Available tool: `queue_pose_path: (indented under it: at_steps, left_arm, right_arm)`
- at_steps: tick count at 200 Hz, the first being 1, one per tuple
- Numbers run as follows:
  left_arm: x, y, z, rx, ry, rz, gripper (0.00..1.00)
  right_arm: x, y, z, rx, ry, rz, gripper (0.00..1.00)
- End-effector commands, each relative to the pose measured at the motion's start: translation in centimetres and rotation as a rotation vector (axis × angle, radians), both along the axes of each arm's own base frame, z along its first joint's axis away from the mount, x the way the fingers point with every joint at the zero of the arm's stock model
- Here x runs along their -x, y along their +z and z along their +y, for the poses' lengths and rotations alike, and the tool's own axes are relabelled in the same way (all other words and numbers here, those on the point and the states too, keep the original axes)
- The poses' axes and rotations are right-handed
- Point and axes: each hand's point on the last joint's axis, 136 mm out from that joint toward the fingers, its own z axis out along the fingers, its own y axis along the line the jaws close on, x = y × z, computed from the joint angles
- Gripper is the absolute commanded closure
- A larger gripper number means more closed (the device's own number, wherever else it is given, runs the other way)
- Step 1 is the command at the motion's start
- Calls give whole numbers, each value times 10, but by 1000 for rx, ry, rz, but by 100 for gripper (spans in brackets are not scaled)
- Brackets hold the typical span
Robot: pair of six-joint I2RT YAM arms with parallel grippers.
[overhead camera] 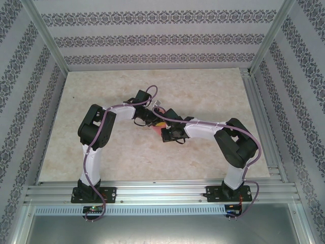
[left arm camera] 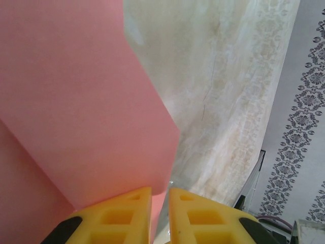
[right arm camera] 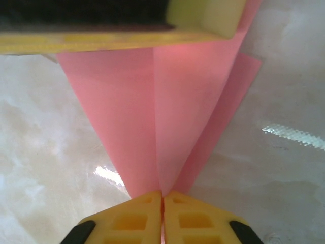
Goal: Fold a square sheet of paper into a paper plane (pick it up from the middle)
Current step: Fourth fold the wing at the center of the table.
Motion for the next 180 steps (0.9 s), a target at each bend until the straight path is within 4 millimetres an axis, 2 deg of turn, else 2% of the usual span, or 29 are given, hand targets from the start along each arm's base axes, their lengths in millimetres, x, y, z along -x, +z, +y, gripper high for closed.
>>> queue_pose_path:
  at_steps: [1, 43, 96, 127, 180]
  left_arm:
    - [-2, 4, -7, 16, -17, -14, 82]
    - [-1, -1, -5, 2, -18, -10, 82]
    - [-1, -12, 1, -31, -9, 4, 83]
    - [-2, -16, 0, -31, -7, 7, 83]
    - [-4, -19, -1, -34, -13, -4, 83]
  right_arm:
    - [-4, 4, 4, 2, 2, -26, 92]
    - [-6, 5, 4, -49, -4, -11, 93]
    - [-2, -5, 8, -232, -14, 104, 90]
    - [0, -13, 8, -263, -31, 137, 90]
    - [-5, -13, 4, -330, -81, 157, 91]
